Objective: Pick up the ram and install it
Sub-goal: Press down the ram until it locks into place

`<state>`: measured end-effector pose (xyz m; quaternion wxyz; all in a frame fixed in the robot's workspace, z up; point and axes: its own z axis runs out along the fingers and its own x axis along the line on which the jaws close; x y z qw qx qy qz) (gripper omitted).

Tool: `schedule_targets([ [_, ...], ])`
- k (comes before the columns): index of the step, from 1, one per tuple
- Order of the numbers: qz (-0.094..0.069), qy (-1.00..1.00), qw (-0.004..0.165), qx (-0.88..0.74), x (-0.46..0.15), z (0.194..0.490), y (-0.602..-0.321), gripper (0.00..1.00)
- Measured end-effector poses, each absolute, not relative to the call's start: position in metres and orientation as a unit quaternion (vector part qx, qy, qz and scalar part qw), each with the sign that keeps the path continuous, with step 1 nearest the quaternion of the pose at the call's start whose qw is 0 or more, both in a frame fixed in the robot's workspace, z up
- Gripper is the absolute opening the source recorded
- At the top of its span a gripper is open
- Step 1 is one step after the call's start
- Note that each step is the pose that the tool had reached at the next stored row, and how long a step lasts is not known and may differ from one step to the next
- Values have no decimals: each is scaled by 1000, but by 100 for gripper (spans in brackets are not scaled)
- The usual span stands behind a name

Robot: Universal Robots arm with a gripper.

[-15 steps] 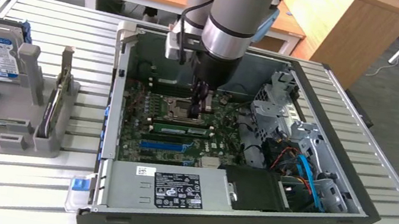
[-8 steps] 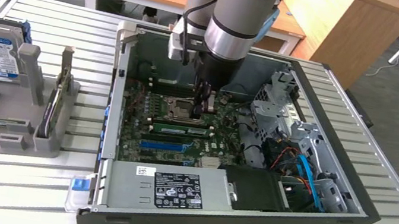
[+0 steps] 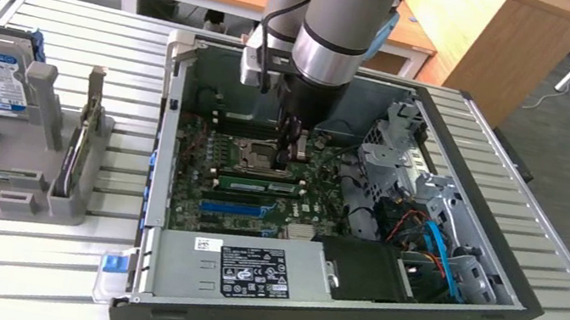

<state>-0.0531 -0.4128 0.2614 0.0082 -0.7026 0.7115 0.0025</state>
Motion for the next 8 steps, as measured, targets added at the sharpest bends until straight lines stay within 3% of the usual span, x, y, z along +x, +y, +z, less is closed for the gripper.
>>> schedule_targets([
  [8, 2, 729, 8, -684, -53, 261, -413, 10],
])
